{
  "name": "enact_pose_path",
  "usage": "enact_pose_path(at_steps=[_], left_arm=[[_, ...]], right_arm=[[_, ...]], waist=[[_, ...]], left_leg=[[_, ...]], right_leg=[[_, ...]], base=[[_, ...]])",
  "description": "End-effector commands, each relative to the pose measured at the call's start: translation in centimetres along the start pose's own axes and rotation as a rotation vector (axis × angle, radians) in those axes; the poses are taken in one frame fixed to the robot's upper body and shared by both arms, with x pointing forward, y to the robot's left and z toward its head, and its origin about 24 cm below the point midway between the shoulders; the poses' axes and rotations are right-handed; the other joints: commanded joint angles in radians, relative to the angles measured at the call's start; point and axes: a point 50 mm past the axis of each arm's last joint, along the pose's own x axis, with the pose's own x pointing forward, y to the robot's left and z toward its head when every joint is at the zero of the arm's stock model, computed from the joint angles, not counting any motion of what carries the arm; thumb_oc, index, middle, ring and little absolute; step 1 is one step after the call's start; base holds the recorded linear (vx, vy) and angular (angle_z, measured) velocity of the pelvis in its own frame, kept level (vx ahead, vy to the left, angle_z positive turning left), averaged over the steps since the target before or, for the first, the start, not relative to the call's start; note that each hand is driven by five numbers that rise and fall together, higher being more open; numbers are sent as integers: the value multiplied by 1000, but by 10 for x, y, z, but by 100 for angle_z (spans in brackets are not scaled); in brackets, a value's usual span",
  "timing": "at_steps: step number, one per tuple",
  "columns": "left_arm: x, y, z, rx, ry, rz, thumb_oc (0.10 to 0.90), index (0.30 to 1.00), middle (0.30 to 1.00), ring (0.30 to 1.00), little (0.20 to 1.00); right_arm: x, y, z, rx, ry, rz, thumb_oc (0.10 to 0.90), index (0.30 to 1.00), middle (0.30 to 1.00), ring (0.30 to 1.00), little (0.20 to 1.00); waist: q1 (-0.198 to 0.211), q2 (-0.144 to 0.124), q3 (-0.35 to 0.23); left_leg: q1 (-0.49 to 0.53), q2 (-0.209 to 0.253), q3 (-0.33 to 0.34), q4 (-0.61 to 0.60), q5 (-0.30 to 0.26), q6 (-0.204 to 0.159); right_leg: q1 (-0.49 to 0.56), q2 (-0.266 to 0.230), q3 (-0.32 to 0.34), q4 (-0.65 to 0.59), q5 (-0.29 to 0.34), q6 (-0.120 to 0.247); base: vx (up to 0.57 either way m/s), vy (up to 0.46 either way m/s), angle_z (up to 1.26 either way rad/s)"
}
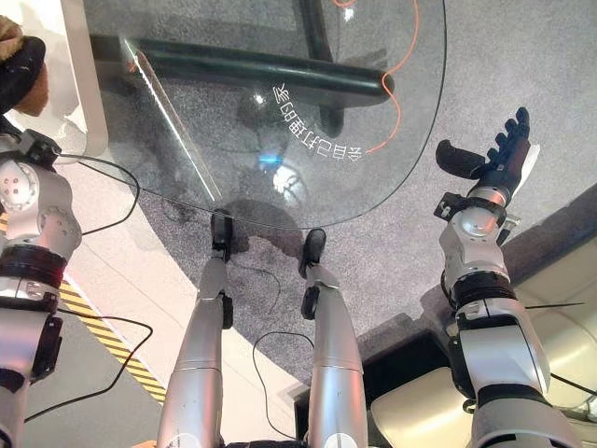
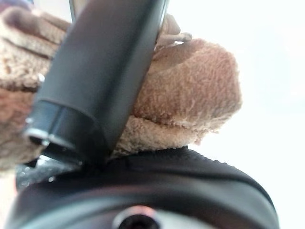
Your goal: Wipe the table with a cloth and put it in the basket.
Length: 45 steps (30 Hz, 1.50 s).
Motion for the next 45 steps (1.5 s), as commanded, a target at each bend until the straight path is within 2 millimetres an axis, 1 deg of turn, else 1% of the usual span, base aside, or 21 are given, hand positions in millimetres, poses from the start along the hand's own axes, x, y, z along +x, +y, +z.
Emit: enact_pose_path(at_steps=[1,6,12,15,19,28,36,37,38,39,40,41,42,45], left_arm=[[34,1,74,-57,-270,70,100,300,300,300,200],[37,7,69,-10,-232,91,100,300,300,300,200],[42,12,61,82,-168,110,100,300,300,300,200],[45,16,55,125,-96,113,100,300,300,300,200],[48,18,49,174,-46,112,100,300,300,300,200],[51,17,40,263,67,84,100,300,300,300,200],[53,19,33,322,155,66,100,300,300,300,200],[53,20,32,328,167,65,221,404,404,404,321],[53,20,31,331,173,64,265,441,441,441,365],[53,21,30,336,186,60,377,538,538,538,477],[53,20,30,344,197,62,440,592,592,592,540],[53,20,30,345,200,63,591,721,721,721,691],[53,21,28,348,213,68,800,900,900,900,900],[54,22,27,352,232,81,800,900,900,900,900]], right_arm=[[8,-30,11,-32,-81,-66,800,900,900,900,900],[7,-32,5,-47,-65,-66,800,900,900,900,900],[7,-32,3,-53,-60,-60,800,900,900,900,900],[7,-30,5,-53,-67,-54,800,900,900,900,900],[9,-28,10,-60,-70,-47,800,900,900,900,900],[10,-28,11,-71,-69,-33,800,900,900,900,900],[12,-24,17,-79,-82,-21,800,900,900,900,900],[13,-24,17,-80,-83,-20,800,900,900,900,900],[13,-25,18,-80,-84,-20,800,900,900,900,900],[13,-25,17,-80,-84,-19,800,900,900,900,900],[13,-24,19,-81,-87,-17,800,900,900,900,900],[13,-23,19,-81,-88,-16,800,900,900,900,900],[14,-23,21,-83,-89,-14,800,900,900,900,900],[15,-23,22,-83,-91,-12,800,900,900,900,900]], waist=[[-1,-7,-25],[-2,-6,-25],[-6,-8,-25],[-7,-9,-25],[-12,-9,-25],[-23,-6,-25],[-28,-4,-25],[-28,-4,-25],[-29,-4,-25],[-29,-4,-25],[-31,-4,-25],[-31,-4,-25],[-32,-4,-25],[-33,-3,-25]], left_leg=[[-1,-3,40,202,-192,22],[-5,-3,39,206,-193,23],[-9,-1,39,205,-194,23],[-11,-1,38,205,-193,23],[-15,0,39,207,-192,22],[-18,1,42,205,-189,22],[-20,3,44,203,-186,22],[-21,3,45,204,-185,21],[-21,3,44,204,-185,21],[-22,4,44,204,-185,21],[-22,4,45,204,-184,21],[-22,4,45,204,-184,21],[-22,4,45,203,-184,21],[-24,5,46,204,-184,22]], right_leg=[[105,44,41,-181,81,44],[101,46,41,-179,81,44],[97,50,43,-180,81,43],[96,51,42,-182,83,44],[92,52,44,-181,84,44],[86,53,48,-181,88,45],[82,54,51,-185,92,45],[82,54,52,-184,92,45],[82,54,52,-184,92,45],[82,54,52,-185,92,45],[81,55,53,-185,92,45],[81,55,53,-185,92,44],[81,55,53,-186,92,44],[78,55,53,-185,92,44]], base=[[0,0,0],[0,0,0],[0,0,0],[0,0,0],[0,0,0],[0,0,0],[0,0,0],[0,0,0],[0,0,0],[0,0,0],[0,0,0],[0,0,0],[0,0,0],[0,0,0]])
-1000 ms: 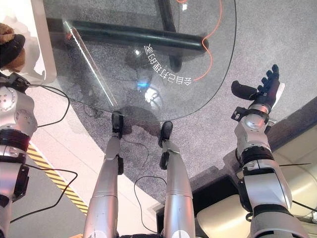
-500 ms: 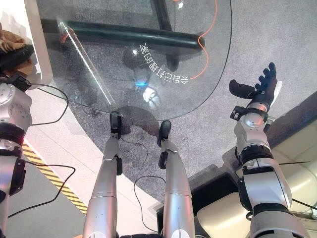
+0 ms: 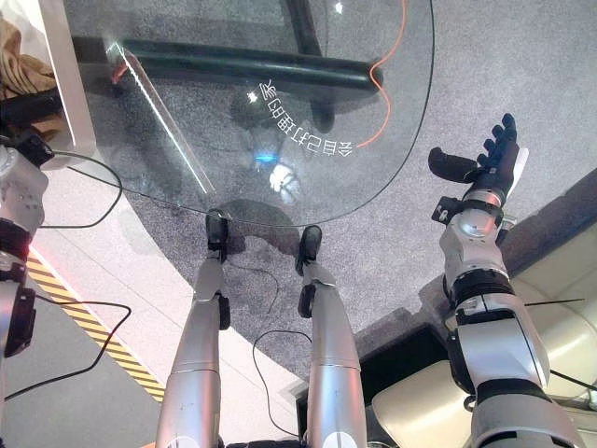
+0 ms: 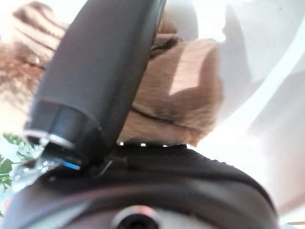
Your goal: Wipe the table with a cloth and put it in the basket.
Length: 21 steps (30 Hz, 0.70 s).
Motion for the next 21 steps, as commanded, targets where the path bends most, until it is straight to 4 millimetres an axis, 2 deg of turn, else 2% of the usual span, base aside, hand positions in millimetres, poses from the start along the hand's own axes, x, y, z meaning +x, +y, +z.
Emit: enact_pose_path(at_steps=[1,16,21], left_arm=[[12,26,36,-8,-88,96,800,900,900,900,900],[12,31,38,-17,-111,141,800,900,900,900,900],[11,34,40,-10,-160,170,800,900,900,900,900]], right_arm=[[10,-29,21,-48,-102,-63,800,900,900,900,900],[10,-29,20,-43,-94,-59,800,900,900,900,900],[7,-31,11,-40,-73,-57,800,900,900,900,900]], waist=[[-3,-3,-25],[-4,-7,-25],[-3,-8,-25]], left_leg=[[-20,2,42,204,-184,22],[-19,2,39,207,-183,22],[-5,0,39,205,-184,22]], right_leg=[[89,48,46,-185,89,48],[90,51,48,-185,92,46],[102,51,53,-188,93,49]], base=[[0,0,0],[0,0,0],[-4,-6,0]])
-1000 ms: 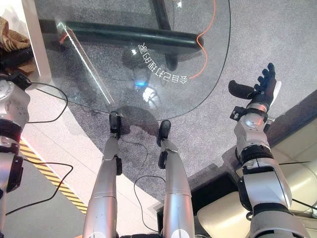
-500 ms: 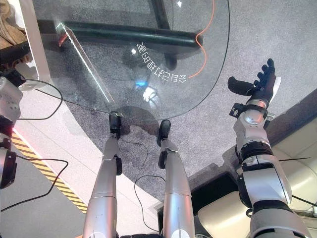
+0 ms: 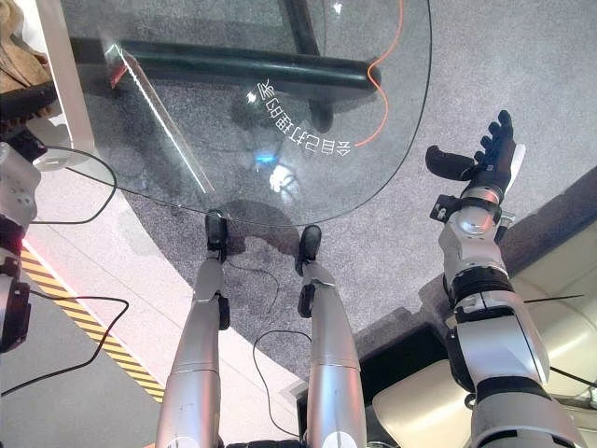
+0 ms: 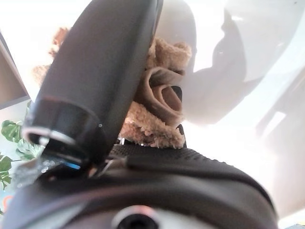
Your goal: Wipe the table with a cloth and put it in the basket.
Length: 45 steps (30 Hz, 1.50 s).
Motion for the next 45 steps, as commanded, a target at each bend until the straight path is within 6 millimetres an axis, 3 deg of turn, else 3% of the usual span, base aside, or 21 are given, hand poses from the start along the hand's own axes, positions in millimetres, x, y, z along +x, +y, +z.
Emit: enact_pose_path(at_steps=[1,6,13,18,25,28,34,38,45], left_arm=[[9,33,32,0,-167,148,800,900,900,900,900],[7,44,17,7,-183,159,800,900,900,900,900],[-3,63,-31,50,-151,86,800,900,900,900,900],[-15,89,-75,112,-61,50,800,900,900,900,900],[-42,142,-133,201,84,19,800,900,900,900,900],[-61,157,-160,223,165,-26,800,900,900,900,900],[-118,184,-227,355,453,-137,800,900,900,900,900],[-169,214,-271,478,710,-180,800,900,900,900,900],[-229,239,-305,619,969,-253,800,900,900,900,900]], right_arm=[[6,-34,8,-25,-67,-78,800,900,900,900,900],[-5,-36,-19,-36,-4,-51,800,900,900,900,900],[-38,-44,-80,-92,144,11,800,900,900,900,900],[-65,-53,-120,-153,273,70,800,900,900,900,900],[-109,-90,-170,-235,474,94,800,900,900,900,900],[-132,-101,-188,-267,556,106,800,900,900,900,900],[-187,-116,-225,-328,757,154,800,900,900,900,900],[-234,-121,-250,-387,930,213,800,900,900,900,900],[-275,-125,-267,-457,1126,290,800,900,900,900,900]], waist=[[-1,-7,-25],[3,-1,-25],[18,14,-33],[33,24,-86],[47,43,-198],[54,46,-243],[67,41,-344],[67,32,-436],[63,27,-496]], left_leg=[[1,-1,39,196,-184,23],[59,-5,47,180,-182,18],[219,-27,76,112,-167,13],[347,-47,85,51,-169,18],[534,-66,85,-44,-172,32],[603,-68,83,-83,-178,38],[756,-70,77,-187,-165,50],[846,-56,88,-223,-169,51],[923,-42,103,-234,-194,52]], right_leg=[[106,49,52,-194,93,51],[154,46,60,-202,91,58],[311,25,47,-244,87,71],[437,8,34,-293,87,74],[616,-6,31,-372,87,77],[687,-8,32,-410,90,80],[845,-8,12,-504,116,94],[932,-4,3,-547,128,94],[1004,-1,4,-560,114,89]], base=[[0,0,0],[0,0,0],[-36,10,-2],[19,41,-5],[102,60,0],[128,38,0],[145,0,8],[224,0,9],[108,21,-2]])
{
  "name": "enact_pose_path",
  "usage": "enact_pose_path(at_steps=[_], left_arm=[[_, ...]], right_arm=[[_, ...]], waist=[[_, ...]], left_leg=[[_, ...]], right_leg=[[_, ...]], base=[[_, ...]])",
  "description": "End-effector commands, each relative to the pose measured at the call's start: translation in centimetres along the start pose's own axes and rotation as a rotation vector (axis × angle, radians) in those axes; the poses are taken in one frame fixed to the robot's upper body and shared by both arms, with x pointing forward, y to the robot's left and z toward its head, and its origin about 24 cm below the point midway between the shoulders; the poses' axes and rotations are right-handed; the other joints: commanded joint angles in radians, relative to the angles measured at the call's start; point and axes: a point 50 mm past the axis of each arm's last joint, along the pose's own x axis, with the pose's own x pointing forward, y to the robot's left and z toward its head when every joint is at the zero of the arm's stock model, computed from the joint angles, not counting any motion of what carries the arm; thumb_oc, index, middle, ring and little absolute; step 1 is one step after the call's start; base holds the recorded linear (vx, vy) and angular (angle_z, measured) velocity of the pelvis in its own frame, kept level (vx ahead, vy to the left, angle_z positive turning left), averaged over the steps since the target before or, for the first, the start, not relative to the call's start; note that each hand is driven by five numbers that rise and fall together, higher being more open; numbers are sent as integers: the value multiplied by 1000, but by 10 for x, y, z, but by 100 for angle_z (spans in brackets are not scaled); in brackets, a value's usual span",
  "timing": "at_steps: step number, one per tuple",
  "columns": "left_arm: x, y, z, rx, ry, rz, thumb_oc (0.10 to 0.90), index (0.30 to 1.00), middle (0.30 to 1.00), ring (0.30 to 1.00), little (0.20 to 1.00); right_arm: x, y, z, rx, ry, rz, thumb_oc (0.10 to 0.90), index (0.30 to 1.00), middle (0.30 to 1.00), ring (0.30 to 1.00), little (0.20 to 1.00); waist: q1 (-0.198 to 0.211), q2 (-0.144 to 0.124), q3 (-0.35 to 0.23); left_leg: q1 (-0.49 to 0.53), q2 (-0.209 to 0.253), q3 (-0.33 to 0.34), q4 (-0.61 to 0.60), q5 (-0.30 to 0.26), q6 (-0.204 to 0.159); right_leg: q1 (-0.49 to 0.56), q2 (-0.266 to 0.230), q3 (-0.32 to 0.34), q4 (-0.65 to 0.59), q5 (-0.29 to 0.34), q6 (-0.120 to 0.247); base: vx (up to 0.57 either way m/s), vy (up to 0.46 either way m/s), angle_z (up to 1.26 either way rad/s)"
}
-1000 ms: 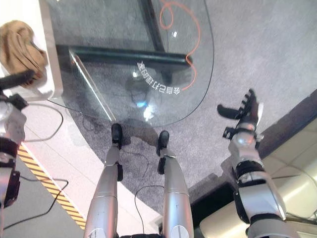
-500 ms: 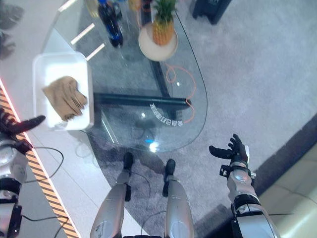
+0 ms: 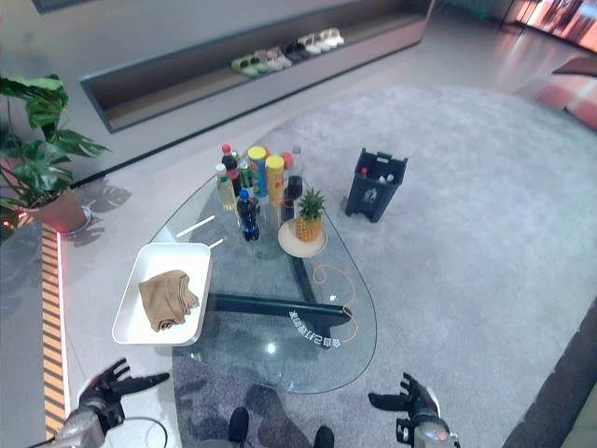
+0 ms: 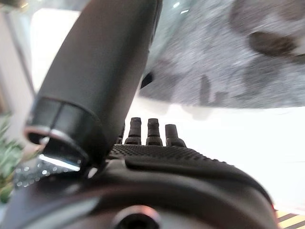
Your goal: Wipe the table with a cloth and put it in the basket.
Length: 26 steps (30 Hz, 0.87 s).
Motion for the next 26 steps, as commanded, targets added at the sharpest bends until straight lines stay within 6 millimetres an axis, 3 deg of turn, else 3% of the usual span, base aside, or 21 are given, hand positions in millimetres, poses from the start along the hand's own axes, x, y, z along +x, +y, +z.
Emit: enact_pose_path(at_steps=[1,10,26], left_arm=[[1,6,4,101,-8,-10,800,900,900,900,900],[-7,-6,-37,208,164,-94,800,900,900,900,900],[-10,-14,-49,241,216,-121,800,900,900,900,900]], right_arm=[[-1,-10,-9,-75,39,-4,800,900,900,900,900],[-7,0,-40,-166,176,35,800,900,900,900,900],[-9,6,-46,-200,201,64,800,900,900,900,900]], waist=[[7,-1,-54],[3,1,-70],[0,4,-74]], left_leg=[[60,-11,61,4,-84,3],[105,-3,63,1,-101,5],[121,3,58,0,-109,3]], right_leg=[[-44,-4,46,63,10,0],[-4,0,48,53,4,-2],[18,-1,54,27,16,2]], base=[[92,6,-3],[54,7,-4],[7,1,-3]])
